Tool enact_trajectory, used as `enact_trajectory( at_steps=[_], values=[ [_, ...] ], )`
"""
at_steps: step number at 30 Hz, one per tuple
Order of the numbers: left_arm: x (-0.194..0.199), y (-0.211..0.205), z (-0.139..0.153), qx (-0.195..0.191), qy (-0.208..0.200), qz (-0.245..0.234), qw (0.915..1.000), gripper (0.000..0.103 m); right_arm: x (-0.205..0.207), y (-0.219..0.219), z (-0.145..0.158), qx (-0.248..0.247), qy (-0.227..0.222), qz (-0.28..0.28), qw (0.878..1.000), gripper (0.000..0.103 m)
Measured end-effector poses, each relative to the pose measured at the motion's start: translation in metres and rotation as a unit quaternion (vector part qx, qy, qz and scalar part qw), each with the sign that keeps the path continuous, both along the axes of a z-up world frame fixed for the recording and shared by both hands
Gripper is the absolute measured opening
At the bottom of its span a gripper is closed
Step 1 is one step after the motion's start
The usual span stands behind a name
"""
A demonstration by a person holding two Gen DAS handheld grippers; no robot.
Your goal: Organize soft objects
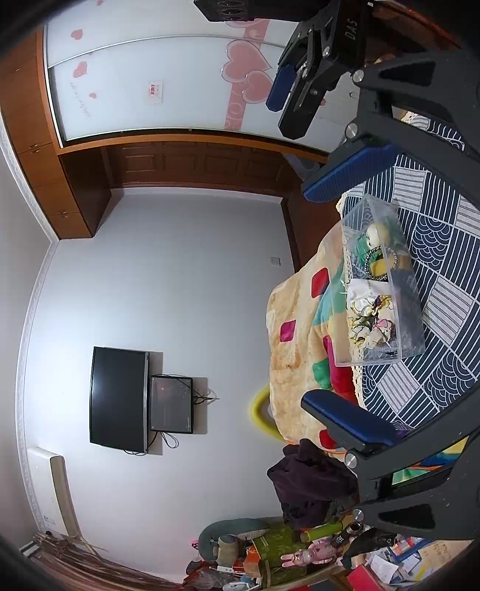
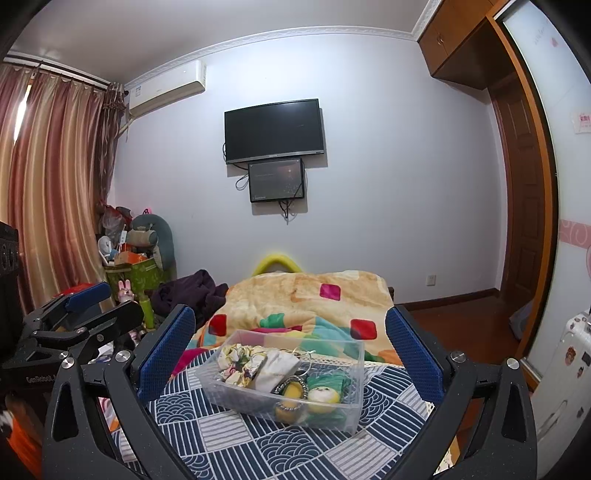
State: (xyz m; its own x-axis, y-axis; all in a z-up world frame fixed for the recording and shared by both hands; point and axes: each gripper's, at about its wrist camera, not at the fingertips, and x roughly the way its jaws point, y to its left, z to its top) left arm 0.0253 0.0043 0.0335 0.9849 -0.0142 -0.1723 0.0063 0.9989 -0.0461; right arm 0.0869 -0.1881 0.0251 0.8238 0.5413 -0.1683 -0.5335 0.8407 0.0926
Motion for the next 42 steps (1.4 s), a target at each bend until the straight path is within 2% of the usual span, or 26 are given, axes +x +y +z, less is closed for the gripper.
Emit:
enact_trajectory(
  at_steps=[42],
  values=[
    [-0.0020, 0.0015, 0.0037, -0.006, 0.003, -0.019, 0.9998, 0.103, -0.0018, -0.0019, 0.0023, -0.001, -0.001, 0.000, 1.000, 0.103]
  ],
)
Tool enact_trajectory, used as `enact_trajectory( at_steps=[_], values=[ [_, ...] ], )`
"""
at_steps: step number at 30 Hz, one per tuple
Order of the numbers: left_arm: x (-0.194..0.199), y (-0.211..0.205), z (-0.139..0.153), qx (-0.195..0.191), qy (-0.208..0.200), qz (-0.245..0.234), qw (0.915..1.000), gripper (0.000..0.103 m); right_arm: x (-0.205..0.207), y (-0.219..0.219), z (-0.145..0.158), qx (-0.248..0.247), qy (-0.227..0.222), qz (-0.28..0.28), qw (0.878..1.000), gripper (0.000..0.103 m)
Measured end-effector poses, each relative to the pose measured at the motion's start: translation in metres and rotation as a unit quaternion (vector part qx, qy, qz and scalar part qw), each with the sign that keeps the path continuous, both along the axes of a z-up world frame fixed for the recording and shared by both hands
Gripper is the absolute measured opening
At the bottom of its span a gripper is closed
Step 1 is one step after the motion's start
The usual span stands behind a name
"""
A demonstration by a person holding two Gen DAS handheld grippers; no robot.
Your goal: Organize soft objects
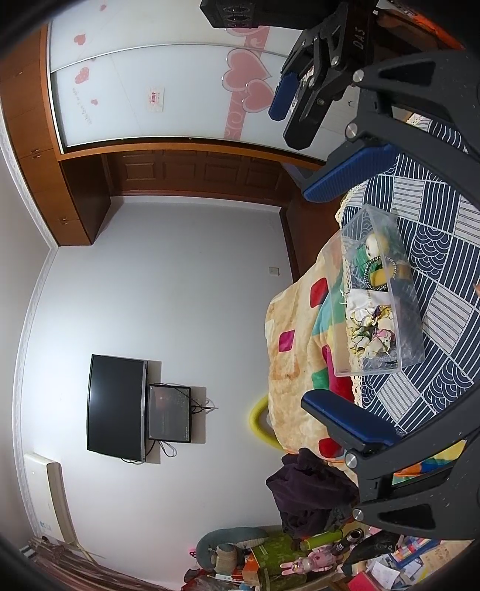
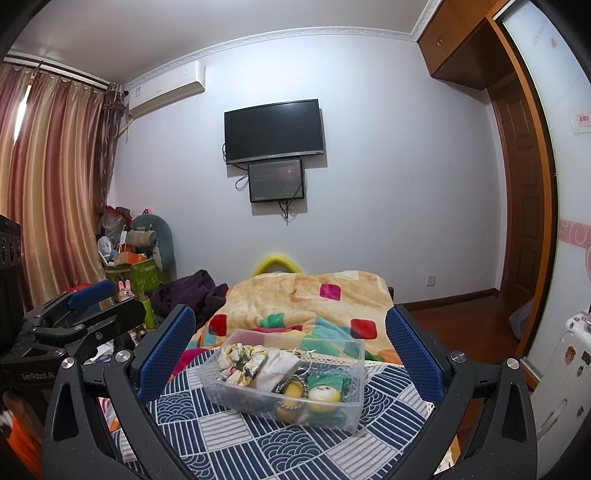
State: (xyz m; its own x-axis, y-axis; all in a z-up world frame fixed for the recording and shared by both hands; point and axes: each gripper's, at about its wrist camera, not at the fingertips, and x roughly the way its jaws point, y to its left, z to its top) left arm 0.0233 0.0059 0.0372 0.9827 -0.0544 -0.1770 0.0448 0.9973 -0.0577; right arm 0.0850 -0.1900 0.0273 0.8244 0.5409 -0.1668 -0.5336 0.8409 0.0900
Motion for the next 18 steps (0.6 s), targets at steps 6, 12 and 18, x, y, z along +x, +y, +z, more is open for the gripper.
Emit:
enact_trajectory(
  at_steps=[6, 12, 18],
  values=[
    [0.0010, -0.0024, -0.0007, 0.002, 0.004, -0.002, 1.0000, 0.103, -0.0006, 0.0021, -0.0036, -0.003, -0.002, 0.000, 1.000, 0.103],
    [0.0016, -0.0039, -0.0013, 0.002, 0.003, -0.001, 1.0000, 0.103, -0.0003, 0.0019, -0.0036, -0.003, -0.001, -0.001, 1.000, 0.103],
    [0.0033, -0.0044, -0.0028, 0.003, 0.009, -0.008, 0.9999, 0.103, -0.0013, 0.0041, -0.0048, -0.004, 0.002, -0.001, 1.000, 0.103]
  ],
)
